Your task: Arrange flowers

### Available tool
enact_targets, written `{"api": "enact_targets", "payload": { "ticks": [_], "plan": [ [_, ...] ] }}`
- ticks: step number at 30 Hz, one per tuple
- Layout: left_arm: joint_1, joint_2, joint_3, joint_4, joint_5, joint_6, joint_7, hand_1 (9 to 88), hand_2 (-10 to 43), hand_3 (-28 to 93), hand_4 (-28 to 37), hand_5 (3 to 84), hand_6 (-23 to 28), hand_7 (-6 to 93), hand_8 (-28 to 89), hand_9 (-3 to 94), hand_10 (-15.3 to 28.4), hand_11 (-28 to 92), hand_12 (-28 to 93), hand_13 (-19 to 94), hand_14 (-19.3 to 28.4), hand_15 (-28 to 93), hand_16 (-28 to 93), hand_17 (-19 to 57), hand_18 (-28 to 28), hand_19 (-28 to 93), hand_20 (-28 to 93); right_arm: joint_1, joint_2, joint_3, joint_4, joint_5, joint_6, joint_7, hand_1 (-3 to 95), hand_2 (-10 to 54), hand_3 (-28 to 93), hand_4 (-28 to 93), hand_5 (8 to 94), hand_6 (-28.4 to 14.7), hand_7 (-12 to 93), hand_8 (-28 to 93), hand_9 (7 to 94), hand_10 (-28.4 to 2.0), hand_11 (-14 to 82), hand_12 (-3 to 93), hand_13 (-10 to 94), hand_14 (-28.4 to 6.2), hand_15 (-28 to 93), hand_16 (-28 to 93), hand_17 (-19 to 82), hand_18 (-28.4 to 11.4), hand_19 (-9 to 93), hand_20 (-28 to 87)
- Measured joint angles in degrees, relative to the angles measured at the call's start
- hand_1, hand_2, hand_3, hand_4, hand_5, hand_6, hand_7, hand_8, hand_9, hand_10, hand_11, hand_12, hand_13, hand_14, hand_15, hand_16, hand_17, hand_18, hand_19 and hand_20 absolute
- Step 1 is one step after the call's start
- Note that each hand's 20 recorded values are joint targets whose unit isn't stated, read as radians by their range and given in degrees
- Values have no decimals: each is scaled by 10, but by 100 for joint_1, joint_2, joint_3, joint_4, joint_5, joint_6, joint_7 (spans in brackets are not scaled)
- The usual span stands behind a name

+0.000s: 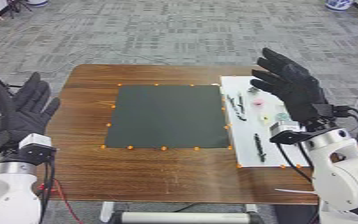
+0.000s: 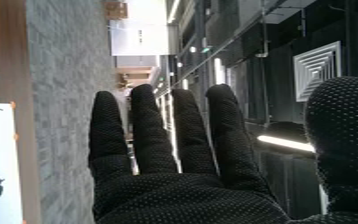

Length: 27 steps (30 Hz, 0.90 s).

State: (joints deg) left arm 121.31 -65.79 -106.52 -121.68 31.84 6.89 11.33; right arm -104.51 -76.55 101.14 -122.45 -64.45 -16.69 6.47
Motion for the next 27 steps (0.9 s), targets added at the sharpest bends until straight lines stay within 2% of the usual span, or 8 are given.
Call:
{"api": "enact_targets", "payload": {
  "ticks": [9, 12, 13, 16, 20, 22, 25, 27],
  "plan": [
    [-8, 6, 46, -85, 14, -27, -2, 439, 219, 75, -199, 364, 71, 45, -79, 247, 137, 94, 40, 144, 84, 46, -34, -116, 117, 286, 63, -3, 71, -10, -59, -145, 226, 0, 191, 38, 752, -198, 397, -56, 87, -85, 372, -121, 36, 134, 315, -135, 80, 225, 90, -187, 335, 126],
    [-8, 15, 69, -105, 14, -28, -1, 438, 218, 85, -204, 364, 73, 47, -78, 250, 140, 100, 41, 146, 87, 50, -35, -116, 118, 291, 63, -6, 87, -8, -80, -174, 282, 7, 194, 38, 756, -203, 416, -91, 79, -87, 382, -187, 37, 125, 330, -159, 102, 222, 92, -192, 363, 124],
    [-10, 19, 78, -107, 14, -28, -1, 438, 217, 85, -205, 365, 73, 47, -78, 252, 142, 101, 41, 150, 89, 53, -35, -115, 119, 292, 63, -9, 94, -8, -100, -193, 318, 29, 196, 39, 757, -204, 419, -102, 76, -87, 382, -199, 39, 123, 329, -164, 106, 219, 93, -193, 368, 123],
    [-12, 23, 84, -119, 14, -28, -1, 440, 217, 88, -206, 370, 75, 49, -77, 264, 145, 109, 45, 163, 100, 65, -32, -111, 124, 297, 65, -15, 133, -17, -200, -383, 500, 234, 204, 31, 758, -208, 424, -122, 65, -85, 388, -205, 56, 127, 317, -165, 151, 215, 96, -195, 416, 128],
    [15, 18, 53, -160, 10, -29, 0, 436, 214, 112, -218, 376, 80, 55, -77, 275, 151, 119, 49, 173, 111, 84, -34, -110, 128, 309, 66, -35, 239, -100, -345, -1253, 765, 497, 230, -32, 758, -217, 447, -119, 79, -89, 448, -183, 133, 178, 358, -154, 360, 223, 120, -196, 529, 174],
    [42, 13, 30, -183, 3, -24, 3, 433, 211, 137, -230, 380, 82, 62, -78, 280, 156, 126, 55, 180, 118, 95, -33, -111, 130, 319, 66, -51, 318, -186, -400, -1889, 930, 524, 254, -59, 756, -220, 478, -101, 102, -96, 493, -171, 212, 206, 398, -149, 557, 253, 156, -200, 638, 251],
    [84, 3, 0, -209, 4, -20, 6, 382, 189, 341, -279, 383, 83, 79, -84, 288, 159, 149, 56, 187, 122, 124, -44, -114, 131, 350, 61, -70, 538, -441, -478, -2823, 1386, 663, 279, -85, 750, -220, 505, -85, 133, -103, 516, -164, 342, 257, 420, -164, 711, 316, 189, -210, 705, 346],
    [111, -6, -24, -224, 25, -21, -1, 374, 187, 368, -282, 386, 85, 81, -85, 292, 160, 153, 55, 190, 124, 130, -47, -113, 132, 353, 59, -69, 753, -666, -533, -3341, 1731, 963, 281, -94, 745, -227, 527, -73, 172, -108, 516, -168, 422, 304, 443, -169, 743, 368, 205, -216, 722, 388]
  ]
}}
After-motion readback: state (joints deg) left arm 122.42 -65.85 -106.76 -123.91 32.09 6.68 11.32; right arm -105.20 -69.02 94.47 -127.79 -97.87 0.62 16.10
